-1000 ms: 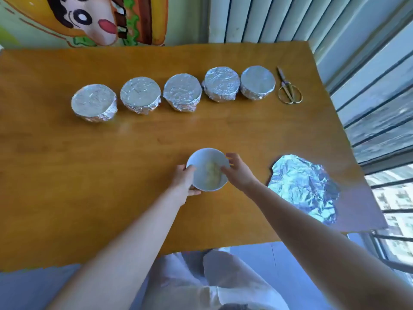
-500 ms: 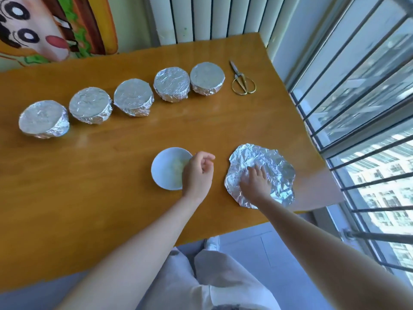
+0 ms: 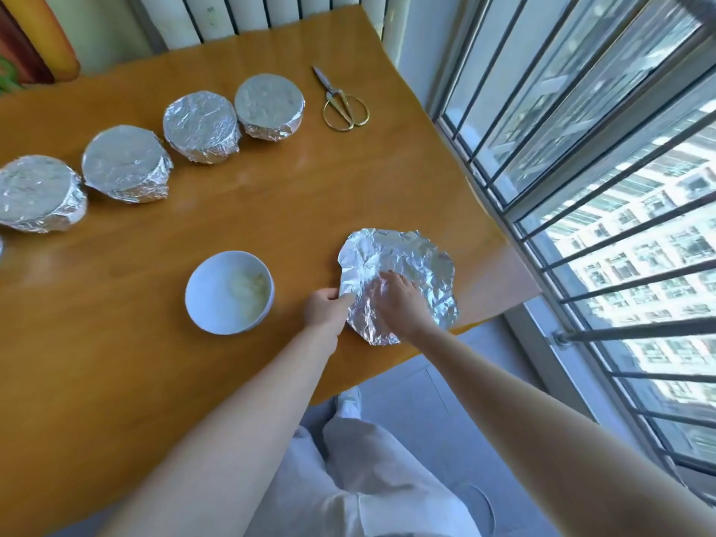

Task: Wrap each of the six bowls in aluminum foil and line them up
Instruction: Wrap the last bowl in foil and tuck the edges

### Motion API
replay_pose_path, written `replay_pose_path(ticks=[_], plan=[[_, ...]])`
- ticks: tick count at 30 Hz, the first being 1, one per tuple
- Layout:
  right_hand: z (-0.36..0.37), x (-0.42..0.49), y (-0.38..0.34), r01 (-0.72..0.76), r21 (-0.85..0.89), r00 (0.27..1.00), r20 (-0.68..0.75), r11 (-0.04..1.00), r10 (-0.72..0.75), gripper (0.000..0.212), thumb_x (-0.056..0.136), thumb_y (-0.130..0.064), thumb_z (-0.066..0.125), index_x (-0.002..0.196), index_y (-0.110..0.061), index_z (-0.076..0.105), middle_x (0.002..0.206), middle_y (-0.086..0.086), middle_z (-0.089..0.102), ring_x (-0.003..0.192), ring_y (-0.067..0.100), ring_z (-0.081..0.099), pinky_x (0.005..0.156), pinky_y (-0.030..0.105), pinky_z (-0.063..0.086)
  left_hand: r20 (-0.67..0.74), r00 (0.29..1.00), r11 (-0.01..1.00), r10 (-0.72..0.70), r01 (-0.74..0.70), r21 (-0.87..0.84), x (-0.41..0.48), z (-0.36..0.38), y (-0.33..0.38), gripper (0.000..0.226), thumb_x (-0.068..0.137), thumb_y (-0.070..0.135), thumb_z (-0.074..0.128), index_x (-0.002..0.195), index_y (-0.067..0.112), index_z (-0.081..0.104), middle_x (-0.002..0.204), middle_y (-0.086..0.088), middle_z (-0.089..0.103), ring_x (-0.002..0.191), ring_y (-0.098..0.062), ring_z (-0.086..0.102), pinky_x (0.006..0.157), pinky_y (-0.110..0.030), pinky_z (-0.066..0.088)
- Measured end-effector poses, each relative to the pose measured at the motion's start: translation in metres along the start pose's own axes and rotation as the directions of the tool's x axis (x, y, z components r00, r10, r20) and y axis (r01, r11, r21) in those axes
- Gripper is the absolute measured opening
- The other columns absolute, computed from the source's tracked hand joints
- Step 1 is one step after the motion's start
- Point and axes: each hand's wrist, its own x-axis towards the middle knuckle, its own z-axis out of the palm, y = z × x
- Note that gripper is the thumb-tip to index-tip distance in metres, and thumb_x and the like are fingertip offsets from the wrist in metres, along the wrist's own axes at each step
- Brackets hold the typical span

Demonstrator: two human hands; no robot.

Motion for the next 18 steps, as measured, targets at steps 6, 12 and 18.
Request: replay_pose_path(ticks=[6, 12, 18], plan=[[-0.016, -0.001, -0.01, 0.064, 0.063, 0.996, -0.065, 0.996, -0.06, 0.055, 0.089, -0.007, 0.055, 0.143, -0.005, 0.044, 0.147, 0.012, 0.045, 0.138, 0.029, 0.038, 0.113, 0.041, 0.031, -0.067, 0.966, 0.96, 0.252, -0.241, 0.141, -0.004, -0.024, 0.014, 0.005, 0.092, 0.015, 0.058, 0.089, 0.015, 0.062, 0.07, 0.004, 0.056, 0.065, -0.018, 0.048, 0.056, -0.03, 0.035], [-0.01, 0.007, -0.061, 0.257, 0.095, 0.949, -0.211, 0.962, -0.232, 0.049, 0.091, -0.006, 0.058, 0.139, -0.009, 0.049, 0.153, 0.007, 0.039, 0.142, 0.023, 0.033, 0.114, 0.033, 0.027, -0.147, 0.921, 0.933, 0.36, -0.352, 0.078, -0.013, -0.093, 0.037, 0.008, 0.094, 0.015, 0.054, 0.088, 0.014, 0.059, 0.064, 0.006, 0.051, 0.057, -0.009, 0.044, 0.054, -0.027, 0.033], [0.023, 0.003, -0.12, 0.397, 0.01, 0.905, -0.168, 0.918, -0.39, 0.069, 0.087, -0.048, 0.035, 0.145, -0.011, 0.042, 0.161, 0.01, 0.023, 0.145, 0.03, 0.029, 0.115, 0.048, 0.025, -0.278, 0.92, 0.944, 0.277, -0.315, -0.1, -0.016, -0.171, 0.014, 0.011, 0.091, 0.001, 0.053, 0.08, 0.003, 0.057, 0.062, -0.004, 0.055, 0.041, -0.002, 0.048, 0.048, -0.016, 0.038]])
